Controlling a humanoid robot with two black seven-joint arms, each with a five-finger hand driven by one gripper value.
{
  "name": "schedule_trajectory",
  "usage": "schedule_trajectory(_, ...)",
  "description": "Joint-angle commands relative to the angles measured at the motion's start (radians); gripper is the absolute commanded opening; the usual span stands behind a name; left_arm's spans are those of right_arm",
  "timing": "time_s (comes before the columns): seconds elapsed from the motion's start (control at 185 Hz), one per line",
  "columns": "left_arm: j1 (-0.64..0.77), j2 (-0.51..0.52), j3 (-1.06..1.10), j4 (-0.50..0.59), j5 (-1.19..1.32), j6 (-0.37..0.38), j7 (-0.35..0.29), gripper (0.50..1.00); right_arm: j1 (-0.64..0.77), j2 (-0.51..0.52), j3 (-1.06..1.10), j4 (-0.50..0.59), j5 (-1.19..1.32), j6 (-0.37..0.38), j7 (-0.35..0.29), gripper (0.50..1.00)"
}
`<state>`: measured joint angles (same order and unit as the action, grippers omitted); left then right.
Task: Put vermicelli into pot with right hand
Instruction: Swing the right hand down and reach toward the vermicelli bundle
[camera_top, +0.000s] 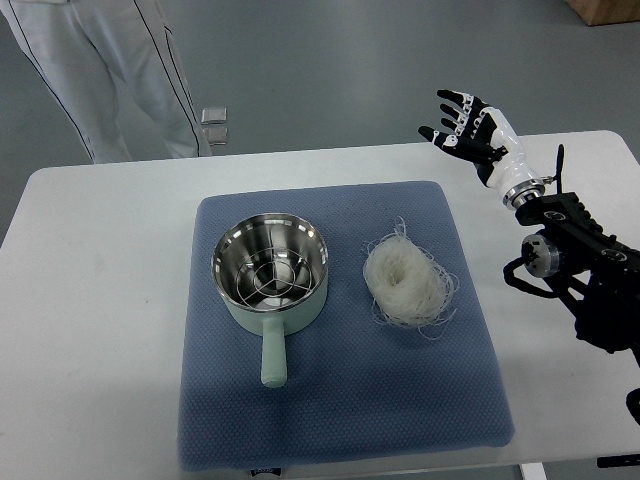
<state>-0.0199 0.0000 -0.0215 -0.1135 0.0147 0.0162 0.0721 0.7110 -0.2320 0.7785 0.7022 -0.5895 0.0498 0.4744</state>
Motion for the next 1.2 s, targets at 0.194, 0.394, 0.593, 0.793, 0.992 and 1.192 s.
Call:
schedule_trajectory(0.194,0.0,0.0,0.0,0.0,0.001,-0.001,0.0,1.0,0.079,-0.132,-0.14,0.102,-0.176,0.039,-0.005,0.924)
schedule_trajectory(0.394,0.0,0.0,0.0,0.0,0.001,0.001,0.0,1.0,0.133,-0.194,-0.229,0.188,-0.412,0.104,-0.01,0.924)
schedule_trajectory(0.593,0.0,0.0,0.0,0.0,0.001,0.001,0.0,1.0,0.231,-0.309,-0.367,0.244,-0.556,0.212,-0.007,0.924)
schedule_trajectory(0.793,0.0,0.0,0.0,0.0,0.001,-0.001,0.0,1.0,0.275,-0.371,-0.418,0.29,-0.618,0.295,-0.004,0.924)
schedule_trajectory(0.992,-0.002,0.0,0.0,0.0,-0.001,-0.001,0.0,1.0,0.265,-0.369,-0.432,0.335,-0.783,0.294,-0.007,0.924)
schedule_trajectory(1.192,-0.002,0.0,0.0,0.0,0.001,0.001,0.0,1.0,0.232,-0.365,-0.432,0.335,-0.854,0.256,-0.008,0.923)
